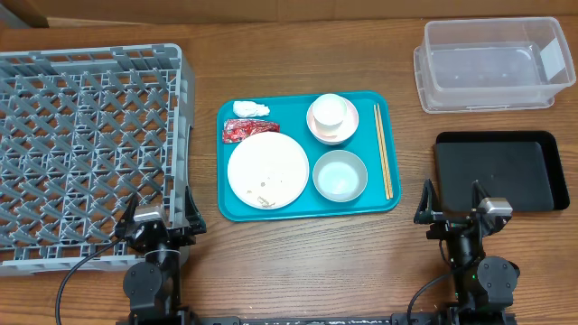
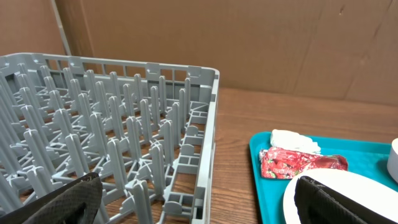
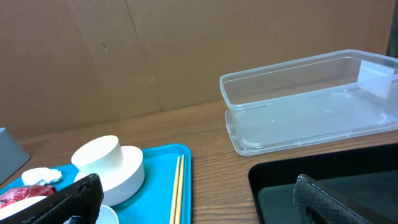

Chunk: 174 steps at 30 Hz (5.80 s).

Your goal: Sort waste into correct bins and load items into the dishwasher

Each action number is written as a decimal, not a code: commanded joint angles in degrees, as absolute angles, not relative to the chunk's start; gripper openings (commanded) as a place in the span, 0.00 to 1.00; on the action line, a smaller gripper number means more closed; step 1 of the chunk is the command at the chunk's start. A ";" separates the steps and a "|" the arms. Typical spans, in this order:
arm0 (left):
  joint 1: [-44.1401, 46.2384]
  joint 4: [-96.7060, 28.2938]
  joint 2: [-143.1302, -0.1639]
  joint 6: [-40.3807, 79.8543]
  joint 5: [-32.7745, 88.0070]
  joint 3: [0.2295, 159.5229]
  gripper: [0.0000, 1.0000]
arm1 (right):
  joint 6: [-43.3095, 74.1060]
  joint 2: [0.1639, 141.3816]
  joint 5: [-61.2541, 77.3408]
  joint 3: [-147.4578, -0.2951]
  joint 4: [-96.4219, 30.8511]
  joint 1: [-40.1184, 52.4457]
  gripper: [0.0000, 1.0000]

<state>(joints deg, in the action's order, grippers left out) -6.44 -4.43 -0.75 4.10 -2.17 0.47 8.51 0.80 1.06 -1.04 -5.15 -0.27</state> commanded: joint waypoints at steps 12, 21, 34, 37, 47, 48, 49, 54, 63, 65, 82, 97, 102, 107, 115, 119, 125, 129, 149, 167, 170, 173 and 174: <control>-6.72 -4.36 -0.25 2.98 -1.89 0.32 1.00 | 8.10 0.16 0.67 -0.45 -4.82 0.03 1.00; -6.72 -4.36 -0.25 2.98 -1.89 0.32 1.00 | 8.10 0.16 0.69 -0.45 -4.82 0.03 1.00; -6.72 -4.36 -0.25 2.98 -1.89 0.32 1.00 | 8.10 0.16 0.67 -0.45 -4.82 0.03 1.00; -6.74 -4.36 -0.25 2.98 -1.89 0.32 1.00 | 8.10 0.16 0.69 -0.45 -4.84 0.03 1.00; -6.72 -4.36 -0.25 2.98 -1.89 0.32 1.00 | 8.10 0.16 0.69 -0.45 -4.84 0.03 1.00; -6.72 -4.36 -0.25 2.98 -1.89 0.32 1.00 | 8.10 0.16 0.67 -0.45 -4.82 0.03 1.00; -6.74 -4.36 -0.25 2.98 -1.89 0.32 1.00 | 8.10 0.16 0.67 -0.45 -4.82 0.03 1.00; -6.72 -4.36 -0.25 2.98 -1.89 0.32 1.00 | 8.10 0.16 0.67 -0.45 -4.84 0.03 1.00; -6.74 -4.36 -0.25 2.98 -1.87 0.32 1.00 | 8.10 0.16 0.69 -0.45 -4.84 0.03 1.00; -6.72 -4.36 -0.25 2.98 -1.89 0.32 1.00 | 8.10 0.16 0.69 -0.45 -4.84 0.03 1.00; -6.74 -4.36 -0.25 2.98 -1.89 0.32 1.00 | 8.10 0.16 0.67 -0.45 -4.84 0.03 1.00; -6.72 -3.07 -0.25 22.55 14.55 0.32 1.00 | 8.10 0.16 0.69 -0.45 -4.84 0.03 1.00; -6.72 -2.50 -0.25 45.32 26.13 0.32 1.00 | 8.10 0.16 0.67 -0.45 -4.84 0.03 1.00; -6.72 -2.48 -0.25 61.89 32.23 0.32 1.00 | 8.10 0.16 0.67 -0.45 -4.82 0.03 1.00; -6.72 -4.54 -0.25 66.19 57.63 0.32 1.00 | 8.10 0.16 0.69 -0.45 -4.82 0.03 1.00; -6.72 -4.47 -0.25 66.24 63.53 0.32 1.00 | 8.10 0.16 0.67 -0.45 -4.84 0.03 1.00; -6.72 -4.47 -0.25 66.11 65.65 0.32 1.00 | 8.10 0.16 0.67 -0.45 -4.82 0.03 1.00; -6.72 -4.51 -0.25 61.08 66.19 0.32 1.00 | 8.10 0.16 0.69 -0.45 -4.82 0.03 1.00; -6.72 3.99 -0.25 53.56 65.87 1.17 1.00 | 8.10 0.16 0.67 -0.45 -4.82 0.03 1.00; -6.31 -6.61 -27.18 31.64 60.01 32.58 1.00 | 8.10 0.16 0.67 -0.45 -4.82 0.03 1.00; -3.88 -14.41 -37.54 23.66 58.24 42.19 1.00 | 8.10 0.16 0.67 -0.45 -4.82 0.03 1.00; 1.67 -26.94 -47.55 15.88 47.16 53.78 1.00 | 8.10 0.16 0.67 -0.45 -4.84 0.03 1.00; 4.32 -31.00 -50.59 13.04 41.91 57.65 1.00 | 8.10 0.16 0.69 -0.45 -4.82 0.03 1.00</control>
